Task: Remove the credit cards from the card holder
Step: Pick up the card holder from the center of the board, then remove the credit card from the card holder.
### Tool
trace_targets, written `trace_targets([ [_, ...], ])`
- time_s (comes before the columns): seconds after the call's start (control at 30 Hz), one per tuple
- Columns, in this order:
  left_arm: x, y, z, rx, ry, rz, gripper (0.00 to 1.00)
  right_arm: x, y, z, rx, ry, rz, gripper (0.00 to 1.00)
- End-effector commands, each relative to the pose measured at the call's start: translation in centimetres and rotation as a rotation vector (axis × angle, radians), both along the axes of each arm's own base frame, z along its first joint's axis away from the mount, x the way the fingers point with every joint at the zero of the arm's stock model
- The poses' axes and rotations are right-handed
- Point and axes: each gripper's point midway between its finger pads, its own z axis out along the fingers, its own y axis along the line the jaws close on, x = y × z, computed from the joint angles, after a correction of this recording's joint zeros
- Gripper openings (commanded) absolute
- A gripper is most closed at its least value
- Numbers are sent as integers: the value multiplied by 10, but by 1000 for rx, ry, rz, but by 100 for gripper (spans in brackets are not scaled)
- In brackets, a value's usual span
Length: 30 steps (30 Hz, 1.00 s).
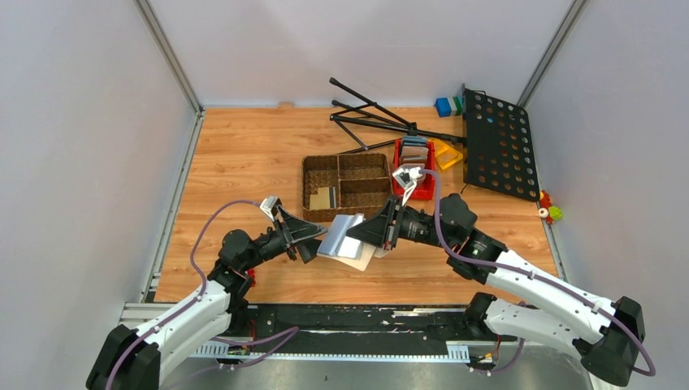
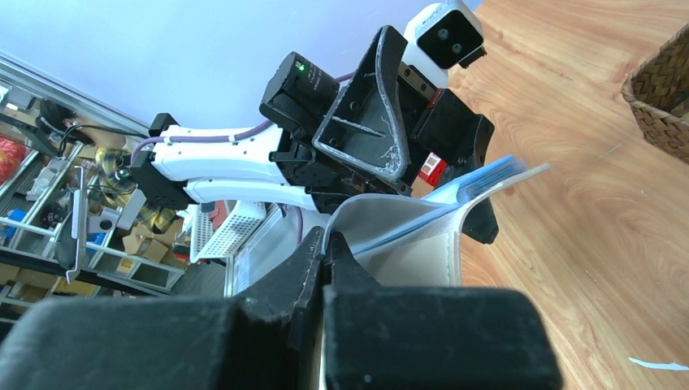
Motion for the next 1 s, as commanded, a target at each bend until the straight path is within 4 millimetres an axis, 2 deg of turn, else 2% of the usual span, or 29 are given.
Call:
trace_targets([
  [0.0, -6, 1, 17, -59, -41, -21, 100, -2, 4, 13, 61, -20, 24, 0],
  [0.13, -9, 0, 28, -79, -64, -40, 95, 1, 8, -7, 15, 14, 27, 0],
  [0.4, -8, 4, 21, -58, -77, -2, 69, 8, -3, -43, -129, 59, -41, 0],
  [0.53, -7, 2, 19, -23, -91, -6, 58, 5, -4, -50, -143, 69, -26, 0],
  [0.67, -8, 0, 16, 0, -112, -16, 39, 5, -4, -50, -143, 60, -27, 0],
  [0.8, -6, -2, -1, 105, -126, -21, 23, 7, -4, -55, -163, 54, -33, 0],
  [0.87, -4, -1, -11, 157, -137, -12, 4, 10, -5, -61, -188, 51, -46, 0],
  [0.9, -2, 0, -15, 180, -144, 2, 0, 14, -8, -68, -215, 52, -67, 0],
  [0.97, 3, 2, -28, 242, -149, 22, 0, 19, -15, -89, -290, 70, -109, 4],
])
